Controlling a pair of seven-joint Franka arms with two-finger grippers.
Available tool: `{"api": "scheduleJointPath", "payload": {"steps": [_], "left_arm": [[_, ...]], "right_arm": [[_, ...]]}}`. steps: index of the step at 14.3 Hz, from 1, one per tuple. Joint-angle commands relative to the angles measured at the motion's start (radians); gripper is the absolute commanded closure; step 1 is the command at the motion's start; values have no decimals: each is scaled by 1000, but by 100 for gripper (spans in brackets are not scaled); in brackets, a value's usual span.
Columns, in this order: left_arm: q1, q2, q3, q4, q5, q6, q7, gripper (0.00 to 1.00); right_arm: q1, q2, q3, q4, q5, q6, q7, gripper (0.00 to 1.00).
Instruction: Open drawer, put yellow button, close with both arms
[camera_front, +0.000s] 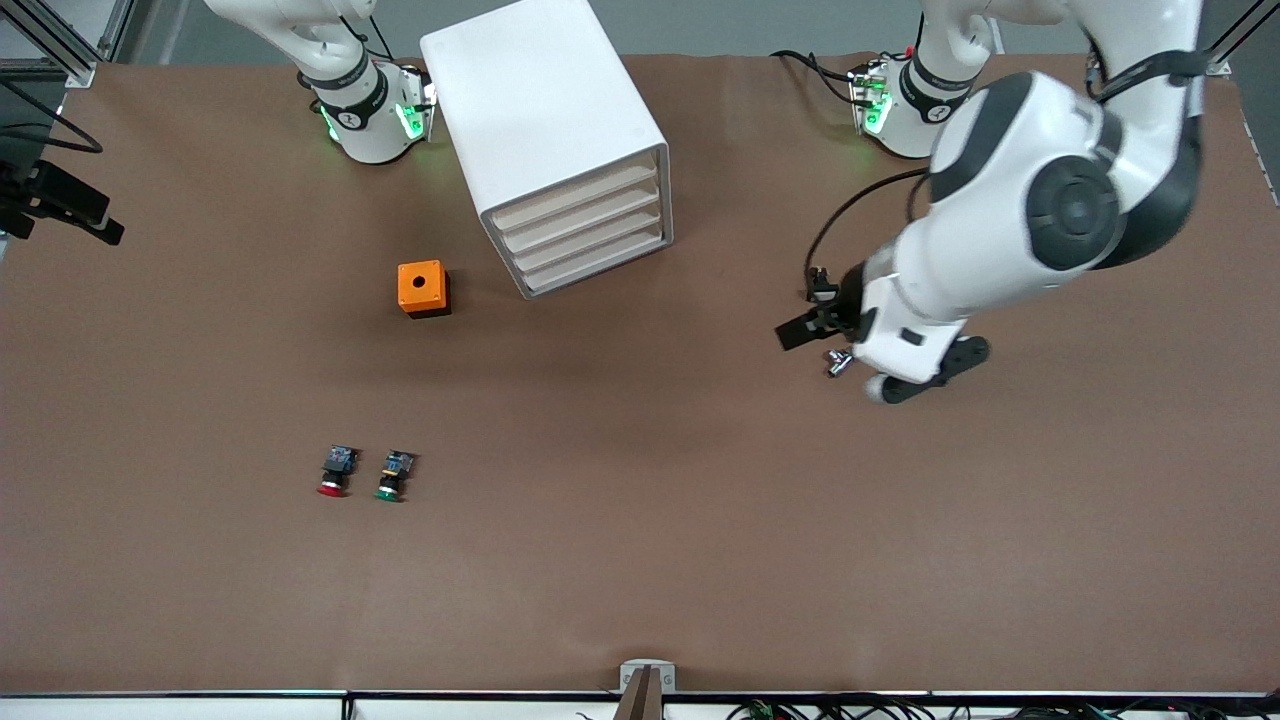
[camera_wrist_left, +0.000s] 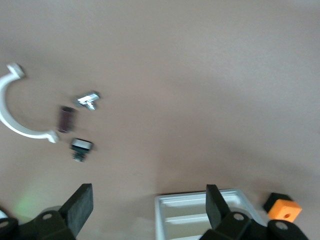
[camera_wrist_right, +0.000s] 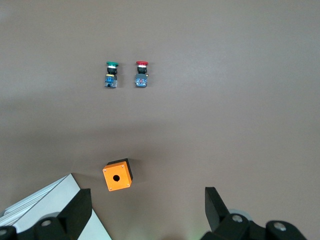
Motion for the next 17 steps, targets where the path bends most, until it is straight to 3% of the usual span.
{"api": "scheduleJointPath", "payload": {"steps": [1,5,10,14,17], "left_arm": [[68,-64,-7,-32,40,-82,156,1],[169,-142,-9,-72,83,-118,337,0],[219,-297,34,-242,111,-103,543,0],[219,-452,89,-464,112,40,637,0],[222,-486,89,-511,149,89,640,0]], "right_arm": [[-19,-62,13,-80,16,40,-4,0],[-17,-86,14,-109,15,57,-6,0],[-17,-102,17,-132,13,78,-18,0],[-25,-108,14,-143,5,85,-135,0],[-28,-109,16,-146,5,77,-133,0]]}}
